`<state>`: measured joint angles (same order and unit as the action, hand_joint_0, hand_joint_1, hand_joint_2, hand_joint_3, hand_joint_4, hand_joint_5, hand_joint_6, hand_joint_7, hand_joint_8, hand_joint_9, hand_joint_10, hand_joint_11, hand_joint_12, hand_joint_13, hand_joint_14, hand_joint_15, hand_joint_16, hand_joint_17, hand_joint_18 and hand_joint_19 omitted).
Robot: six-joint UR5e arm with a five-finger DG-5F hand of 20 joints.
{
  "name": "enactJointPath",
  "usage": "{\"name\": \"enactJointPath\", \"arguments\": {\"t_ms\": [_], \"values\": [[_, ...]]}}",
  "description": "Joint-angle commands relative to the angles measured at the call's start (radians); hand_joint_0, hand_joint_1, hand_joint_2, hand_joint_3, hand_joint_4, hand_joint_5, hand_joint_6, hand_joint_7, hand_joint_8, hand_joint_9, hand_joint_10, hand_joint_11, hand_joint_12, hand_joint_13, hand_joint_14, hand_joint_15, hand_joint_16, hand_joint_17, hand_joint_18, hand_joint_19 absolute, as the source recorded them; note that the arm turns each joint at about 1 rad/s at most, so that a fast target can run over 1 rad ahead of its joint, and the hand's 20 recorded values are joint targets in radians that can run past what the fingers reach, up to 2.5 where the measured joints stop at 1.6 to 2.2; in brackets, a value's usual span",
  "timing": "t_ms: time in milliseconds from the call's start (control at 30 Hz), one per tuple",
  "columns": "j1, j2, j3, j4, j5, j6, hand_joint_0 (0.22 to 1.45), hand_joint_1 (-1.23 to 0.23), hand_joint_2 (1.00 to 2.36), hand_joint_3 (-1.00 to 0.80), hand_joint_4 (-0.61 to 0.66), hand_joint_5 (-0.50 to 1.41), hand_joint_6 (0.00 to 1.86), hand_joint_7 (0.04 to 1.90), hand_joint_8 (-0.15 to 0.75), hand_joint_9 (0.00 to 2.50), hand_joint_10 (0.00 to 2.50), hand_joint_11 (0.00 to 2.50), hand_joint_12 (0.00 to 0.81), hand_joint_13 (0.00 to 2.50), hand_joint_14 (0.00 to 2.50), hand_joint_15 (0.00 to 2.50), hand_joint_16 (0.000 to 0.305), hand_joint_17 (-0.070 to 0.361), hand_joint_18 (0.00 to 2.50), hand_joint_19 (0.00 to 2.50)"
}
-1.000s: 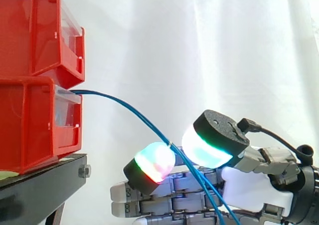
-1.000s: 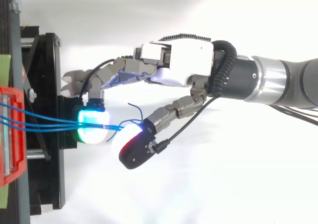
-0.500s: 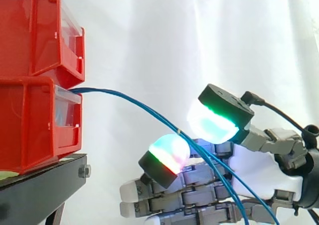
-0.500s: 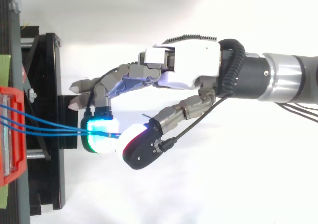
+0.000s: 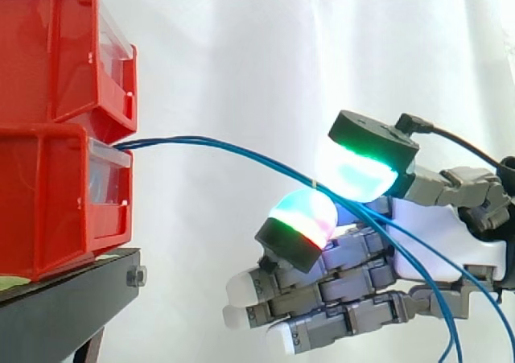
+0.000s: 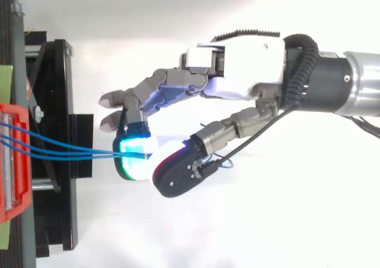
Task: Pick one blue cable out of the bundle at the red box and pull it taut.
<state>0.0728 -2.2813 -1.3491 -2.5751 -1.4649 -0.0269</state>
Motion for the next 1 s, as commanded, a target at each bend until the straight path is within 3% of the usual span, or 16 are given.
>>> {"name": "enactJointPath", "arguments": {"t_ms": [0,533,967], "values": [[-0.001,0.011,0.001,-0.007,0.0,-0.007,0.59,-0.7,1.01,-0.33,0.25,-0.12,0.85,1.0,0.34,0.55,0.0,0.12,0.339,0.28,0.0,0.07,0.051,0.114,0.39,0.18],[-0.002,0.013,0.001,-0.062,0.003,-0.007,0.64,-0.86,1.01,-0.29,0.19,-0.14,0.87,1.0,0.334,0.55,0.0,0.15,0.346,0.3,0.0,0.06,0.051,0.114,0.45,0.14],[0.005,0.013,0.001,-0.171,0.008,0.001,0.68,-0.91,1.0,-0.5,0.23,-0.16,0.88,0.92,0.323,0.52,0.0,0.16,0.351,0.3,0.0,0.06,0.051,0.115,0.46,0.13]]}}
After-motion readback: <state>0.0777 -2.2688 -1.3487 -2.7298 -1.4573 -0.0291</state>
